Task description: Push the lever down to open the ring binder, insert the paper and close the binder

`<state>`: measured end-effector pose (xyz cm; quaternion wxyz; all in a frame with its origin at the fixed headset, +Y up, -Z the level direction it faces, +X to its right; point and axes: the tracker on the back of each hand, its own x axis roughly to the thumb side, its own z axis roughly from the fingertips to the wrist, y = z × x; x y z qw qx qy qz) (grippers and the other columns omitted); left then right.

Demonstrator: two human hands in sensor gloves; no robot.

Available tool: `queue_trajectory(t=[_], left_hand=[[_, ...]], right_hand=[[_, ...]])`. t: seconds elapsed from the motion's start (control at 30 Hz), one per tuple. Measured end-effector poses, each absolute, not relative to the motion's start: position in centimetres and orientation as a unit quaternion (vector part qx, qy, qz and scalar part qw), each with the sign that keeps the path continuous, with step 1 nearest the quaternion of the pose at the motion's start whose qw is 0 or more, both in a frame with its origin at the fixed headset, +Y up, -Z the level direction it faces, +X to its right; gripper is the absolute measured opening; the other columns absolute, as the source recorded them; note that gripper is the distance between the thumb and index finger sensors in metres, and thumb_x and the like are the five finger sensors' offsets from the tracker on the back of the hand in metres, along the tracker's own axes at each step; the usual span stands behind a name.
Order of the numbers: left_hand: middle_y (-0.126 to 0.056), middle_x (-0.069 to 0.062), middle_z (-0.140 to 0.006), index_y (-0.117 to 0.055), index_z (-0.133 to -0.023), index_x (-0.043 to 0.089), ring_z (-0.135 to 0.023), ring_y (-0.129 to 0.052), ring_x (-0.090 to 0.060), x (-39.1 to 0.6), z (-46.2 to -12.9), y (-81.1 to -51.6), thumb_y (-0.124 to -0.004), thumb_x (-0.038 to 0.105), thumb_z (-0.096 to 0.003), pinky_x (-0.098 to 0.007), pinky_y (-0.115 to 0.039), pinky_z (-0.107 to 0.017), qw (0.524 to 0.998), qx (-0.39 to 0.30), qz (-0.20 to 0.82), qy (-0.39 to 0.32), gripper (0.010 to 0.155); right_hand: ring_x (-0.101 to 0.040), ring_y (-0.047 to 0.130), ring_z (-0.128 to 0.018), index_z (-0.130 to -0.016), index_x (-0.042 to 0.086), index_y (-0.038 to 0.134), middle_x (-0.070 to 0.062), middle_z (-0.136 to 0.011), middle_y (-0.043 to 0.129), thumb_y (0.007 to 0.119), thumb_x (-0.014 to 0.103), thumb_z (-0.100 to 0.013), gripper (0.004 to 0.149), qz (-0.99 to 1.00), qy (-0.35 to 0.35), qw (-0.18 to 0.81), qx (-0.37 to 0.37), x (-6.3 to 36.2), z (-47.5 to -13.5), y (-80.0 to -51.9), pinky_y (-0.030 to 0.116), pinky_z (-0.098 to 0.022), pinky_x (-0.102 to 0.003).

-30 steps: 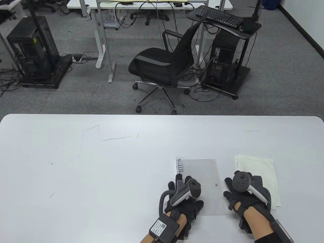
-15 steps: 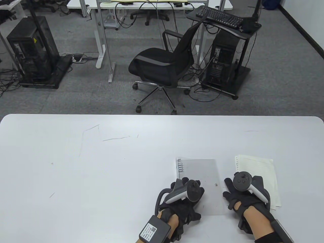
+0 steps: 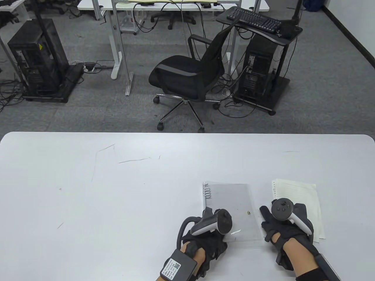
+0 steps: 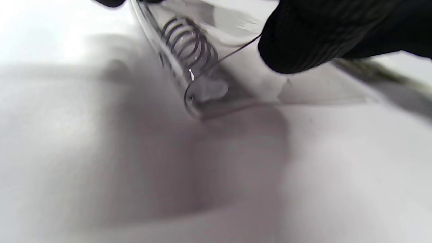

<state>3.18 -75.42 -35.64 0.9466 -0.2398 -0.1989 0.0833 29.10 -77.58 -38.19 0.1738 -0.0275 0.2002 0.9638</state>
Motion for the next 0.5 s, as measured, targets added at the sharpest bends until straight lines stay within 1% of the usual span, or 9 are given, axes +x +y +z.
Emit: queue_trajectory(t=[0.07,0.13,0.2,0.27,0.3,0.37,0.4,0.43,0.5], left_hand=[[-0.024,-0.005,-0.117,-0.015,-0.101,0.037,-0.107,-0.04,-0.049,2.5,-36.0,-75.0,-0.072,0.049,-0.0503,-0.063,-0.052,-0.075,0.953,-0.21,0.124,-0.178,0.078],[-0.028,-0.007,-0.116,-0.015,-0.101,0.037,-0.104,-0.055,-0.049,1.5,-36.2,-74.6,-0.072,0.055,-0.0489,-0.061,-0.062,-0.072,0.958,-0.177,0.164,-0.157,0.08],[-0.023,-0.011,-0.115,-0.009,-0.101,0.035,-0.103,-0.061,-0.05,0.9,-36.2,-74.2,-0.069,0.06,-0.0481,-0.061,-0.063,-0.071,0.953,-0.174,0.199,-0.146,0.083],[-0.016,-0.007,-0.116,-0.007,-0.1,0.036,-0.104,-0.066,-0.049,0.4,-35.8,-73.2,-0.068,0.064,-0.0474,-0.062,-0.062,-0.071,0.949,-0.134,0.248,-0.14,0.086],[-0.009,-0.003,-0.116,-0.005,-0.1,0.038,-0.108,-0.058,-0.048,0.4,-35.6,-72.8,-0.068,0.065,-0.0476,-0.064,-0.055,-0.074,0.947,-0.119,0.262,-0.143,0.086],[0.01,0.006,-0.112,0.0,-0.097,0.046,-0.117,-0.028,-0.043,0.6,-34.9,-71.5,-0.068,0.061,-0.0498,-0.067,-0.038,-0.078,0.946,-0.057,0.275,-0.162,0.084],[0.016,0.011,-0.109,0.001,-0.095,0.05,-0.117,-0.015,-0.041,0.8,-34.5,-71.0,-0.068,0.058,-0.0511,-0.068,-0.029,-0.079,0.947,-0.035,0.269,-0.17,0.083],[0.019,0.014,-0.107,0.002,-0.093,0.056,-0.116,-0.004,-0.039,1.0,-34.0,-70.4,-0.069,0.055,-0.0523,-0.068,-0.023,-0.079,0.954,0.005,0.239,-0.183,0.082],[0.022,0.022,-0.104,-0.004,-0.091,0.067,-0.109,0.016,-0.031,1.5,-33.2,-69.5,-0.07,0.044,-0.0552,-0.068,-0.009,-0.077,0.959,0.059,0.181,-0.208,0.079]], right_hand=[[-0.044,-0.006,-0.099,-0.108,0.029,0.045,-0.01,-0.119,0.01,0.069,0.039,-0.053,0.061,0.962,0.203,0.179,-0.028,29.2,-38.2,-77.6,0.012,-0.063,-0.076],[-0.044,-0.007,-0.099,-0.108,0.028,0.044,-0.01,-0.119,0.008,0.072,0.046,-0.051,0.066,0.962,0.203,0.179,-0.029,29.0,-38.1,-77.7,0.011,-0.063,-0.076],[-0.044,-0.008,-0.099,-0.109,0.026,0.042,-0.011,-0.119,0.007,0.075,0.052,-0.047,0.075,0.966,0.204,0.159,-0.03,28.4,-38.0,-77.6,0.01,-0.063,-0.076],[-0.044,-0.007,-0.099,-0.109,0.025,0.04,-0.01,-0.119,0.007,0.079,0.053,-0.044,0.081,0.971,0.207,0.117,-0.027,27.6,-37.9,-77.5,0.01,-0.063,-0.076],[-0.044,-0.007,-0.099,-0.109,0.024,0.039,-0.01,-0.119,0.007,0.08,0.052,-0.043,0.082,0.973,0.207,0.104,-0.025,27.5,-37.9,-77.4,0.01,-0.063,-0.076],[-0.044,-0.006,-0.1,-0.109,0.023,0.039,-0.01,-0.119,0.01,0.08,0.052,-0.043,0.082,0.975,0.202,0.09,-0.025,27.1,-37.9,-77.3,0.011,-0.063,-0.076],[-0.044,-0.006,-0.1,-0.109,0.023,0.04,-0.01,-0.119,0.007,0.08,0.051,-0.044,0.082,0.974,0.203,0.093,-0.026,27.0,-37.9,-77.3,0.011,-0.063,-0.076],[-0.044,-0.006,-0.099,-0.109,0.023,0.039,-0.01,-0.119,0.007,0.08,0.051,-0.044,0.082,0.973,0.206,0.096,-0.026,27.0,-37.8,-77.3,0.011,-0.063,-0.076],[-0.044,-0.006,-0.099,-0.109,0.023,0.038,-0.011,-0.119,0.007,0.079,0.051,-0.044,0.081,0.973,0.207,0.098,-0.026,27.1,-37.8,-77.3,0.011,-0.063,-0.076]])
